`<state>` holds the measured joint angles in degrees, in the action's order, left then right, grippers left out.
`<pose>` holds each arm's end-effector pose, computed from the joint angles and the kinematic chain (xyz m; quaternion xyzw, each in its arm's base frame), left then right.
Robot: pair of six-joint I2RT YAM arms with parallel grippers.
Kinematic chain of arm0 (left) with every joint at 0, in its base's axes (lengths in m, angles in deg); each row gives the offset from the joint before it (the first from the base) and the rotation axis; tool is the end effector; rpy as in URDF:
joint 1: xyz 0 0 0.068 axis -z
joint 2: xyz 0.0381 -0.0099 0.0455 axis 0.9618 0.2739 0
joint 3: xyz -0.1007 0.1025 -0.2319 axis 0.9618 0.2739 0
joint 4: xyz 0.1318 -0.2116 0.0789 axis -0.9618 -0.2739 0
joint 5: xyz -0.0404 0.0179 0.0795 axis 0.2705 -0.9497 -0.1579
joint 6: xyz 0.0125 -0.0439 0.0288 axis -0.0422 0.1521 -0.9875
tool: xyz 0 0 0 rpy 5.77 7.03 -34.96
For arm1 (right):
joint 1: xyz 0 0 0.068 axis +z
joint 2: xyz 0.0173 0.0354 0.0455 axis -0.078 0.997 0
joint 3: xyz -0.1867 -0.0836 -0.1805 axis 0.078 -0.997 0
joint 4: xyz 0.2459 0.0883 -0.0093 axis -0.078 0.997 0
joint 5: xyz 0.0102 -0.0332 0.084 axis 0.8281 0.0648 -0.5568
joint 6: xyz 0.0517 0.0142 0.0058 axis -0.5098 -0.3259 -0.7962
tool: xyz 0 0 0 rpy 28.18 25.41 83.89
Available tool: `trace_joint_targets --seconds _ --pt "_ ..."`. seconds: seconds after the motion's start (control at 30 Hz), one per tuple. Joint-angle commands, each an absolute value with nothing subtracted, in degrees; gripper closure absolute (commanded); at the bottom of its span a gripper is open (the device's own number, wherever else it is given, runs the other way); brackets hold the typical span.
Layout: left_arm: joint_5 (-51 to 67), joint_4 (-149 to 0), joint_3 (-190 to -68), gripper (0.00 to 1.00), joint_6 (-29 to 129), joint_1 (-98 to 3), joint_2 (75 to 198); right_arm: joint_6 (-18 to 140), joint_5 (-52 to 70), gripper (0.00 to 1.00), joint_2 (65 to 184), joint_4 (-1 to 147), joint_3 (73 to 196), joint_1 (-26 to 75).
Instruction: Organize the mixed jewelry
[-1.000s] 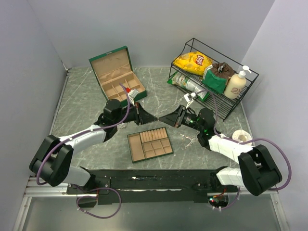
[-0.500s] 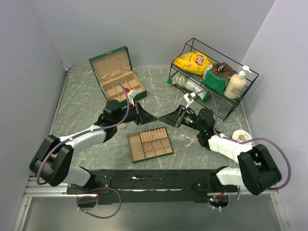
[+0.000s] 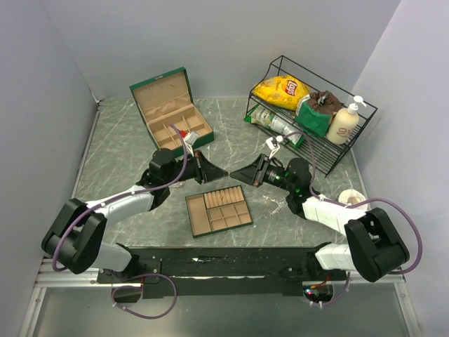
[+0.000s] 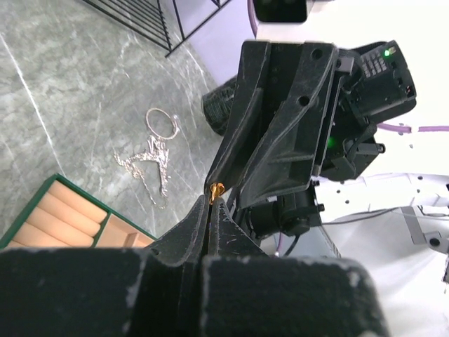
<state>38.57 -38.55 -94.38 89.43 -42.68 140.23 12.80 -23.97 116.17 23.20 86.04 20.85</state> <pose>0.2391 -0.1721 0.2492 0.1088 0.7154 -0.6063 0.3297 0.2226 0.1310 0.2364 -0.0765 0.6894 0.6210 0.3649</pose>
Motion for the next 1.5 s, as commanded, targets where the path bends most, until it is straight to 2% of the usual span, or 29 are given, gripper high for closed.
trace_joint_targets --seconds 0.0,1.47 --pt "36.94 -34.17 -94.06 0.99 90.3 -42.64 138.52 12.15 -24.74 0.71 117.14 18.79 87.22 21.45" --pt "37.47 -33.99 -94.06 0.99 90.12 -42.11 140.19 12.06 -24.48 0.73 119.43 15.26 88.8 21.98"
